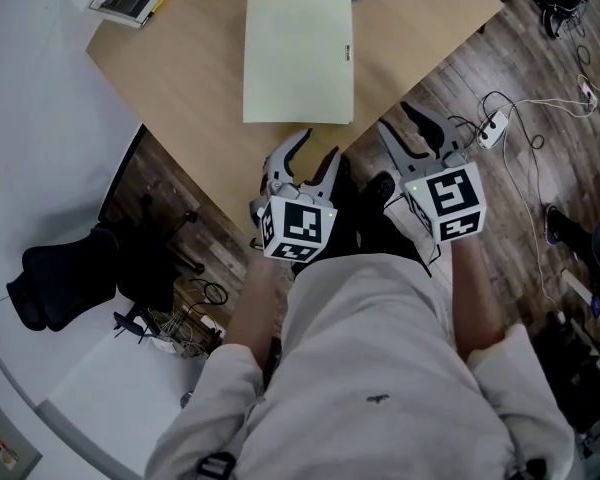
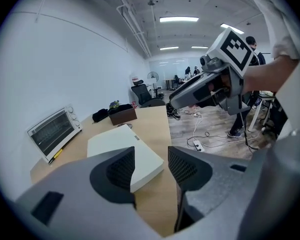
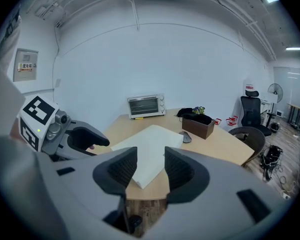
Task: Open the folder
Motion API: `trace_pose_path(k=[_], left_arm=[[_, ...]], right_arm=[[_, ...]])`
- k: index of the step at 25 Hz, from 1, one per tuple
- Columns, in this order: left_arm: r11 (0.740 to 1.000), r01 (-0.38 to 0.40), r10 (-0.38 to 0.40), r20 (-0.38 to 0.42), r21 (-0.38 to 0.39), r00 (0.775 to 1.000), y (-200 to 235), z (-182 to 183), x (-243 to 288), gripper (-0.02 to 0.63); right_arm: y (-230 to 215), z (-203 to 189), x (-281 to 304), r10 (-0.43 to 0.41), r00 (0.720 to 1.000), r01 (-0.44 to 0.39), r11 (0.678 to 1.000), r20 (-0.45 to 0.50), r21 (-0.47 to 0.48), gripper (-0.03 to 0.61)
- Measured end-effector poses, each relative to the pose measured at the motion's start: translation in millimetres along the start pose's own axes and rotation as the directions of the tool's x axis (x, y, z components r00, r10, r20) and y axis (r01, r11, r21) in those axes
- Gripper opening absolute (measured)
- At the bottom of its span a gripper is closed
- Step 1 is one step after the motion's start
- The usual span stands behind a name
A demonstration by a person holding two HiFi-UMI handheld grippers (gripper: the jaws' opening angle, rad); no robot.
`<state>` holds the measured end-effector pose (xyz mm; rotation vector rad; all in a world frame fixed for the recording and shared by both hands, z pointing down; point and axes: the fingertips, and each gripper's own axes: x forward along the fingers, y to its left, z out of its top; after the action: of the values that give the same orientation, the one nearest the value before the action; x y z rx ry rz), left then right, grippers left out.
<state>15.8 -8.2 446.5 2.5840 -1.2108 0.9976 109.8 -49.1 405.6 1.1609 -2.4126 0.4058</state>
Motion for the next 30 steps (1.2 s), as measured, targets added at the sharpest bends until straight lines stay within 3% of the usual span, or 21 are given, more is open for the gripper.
trace_pose_path(k=[6,16,23,30], left_arm=[[0.991,0.082,-0.079,-0.028,0.104,0.996,5,-8,21,0.201],[0.948,0.204,-0.187,-0.092,0.244,0.978,16,-32,51,0.213],[0.884,0.274,-0.235,-0.145,0.379,0.961,12,-50,68,0.216],[0.826,0.317,-0.258,-0.187,0.466,0.948,6,-62,83,0.221]], right_arm=[[-4,-2,18,-0.039,0.998,0.039,0.999,-0.044,0.002,0.163],[-12,-14,46,-0.107,0.990,0.113,0.991,-0.090,0.067,0.163],[-15,-27,53,-0.145,0.982,0.162,0.976,-0.120,0.145,0.163],[-18,-35,61,-0.154,0.979,0.176,0.969,-0.138,0.171,0.163]])
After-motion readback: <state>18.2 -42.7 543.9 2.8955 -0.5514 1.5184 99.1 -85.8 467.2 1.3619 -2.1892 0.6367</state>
